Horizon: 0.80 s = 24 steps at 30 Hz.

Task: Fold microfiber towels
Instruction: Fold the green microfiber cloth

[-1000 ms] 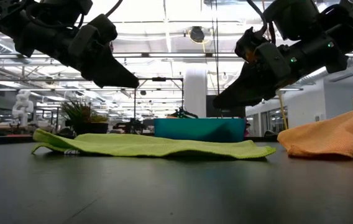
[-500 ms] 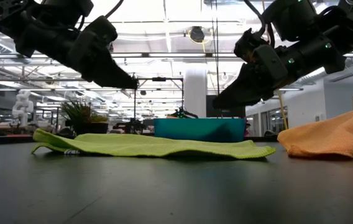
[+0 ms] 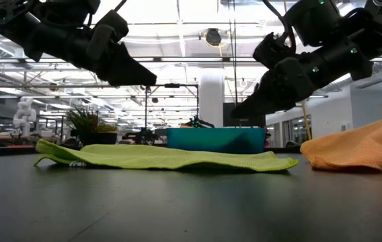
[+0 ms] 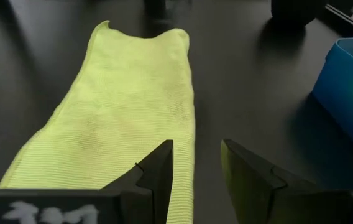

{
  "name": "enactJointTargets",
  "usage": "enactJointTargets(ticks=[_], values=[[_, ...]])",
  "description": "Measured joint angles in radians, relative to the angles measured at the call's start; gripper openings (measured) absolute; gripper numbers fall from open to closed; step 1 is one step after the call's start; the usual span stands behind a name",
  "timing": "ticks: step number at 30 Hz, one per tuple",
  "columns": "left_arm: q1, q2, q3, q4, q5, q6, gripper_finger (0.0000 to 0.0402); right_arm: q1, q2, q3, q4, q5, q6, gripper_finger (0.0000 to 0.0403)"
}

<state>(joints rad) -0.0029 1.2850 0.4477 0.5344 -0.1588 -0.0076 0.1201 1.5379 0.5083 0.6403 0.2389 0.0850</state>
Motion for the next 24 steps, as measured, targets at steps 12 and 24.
enactJointTargets(ticks=[12,24], values=[[0.035,0.0,0.0,0.053,0.123,0.003,0.0145,-0.003,0.0,0.0,0.0,0.0,0.007,0.0125],[-0.019,0.006,0.0,-0.01,0.125,-0.049,0.0145,-0.008,0.0,0.0,0.056,-0.006,-0.004,0.0125]])
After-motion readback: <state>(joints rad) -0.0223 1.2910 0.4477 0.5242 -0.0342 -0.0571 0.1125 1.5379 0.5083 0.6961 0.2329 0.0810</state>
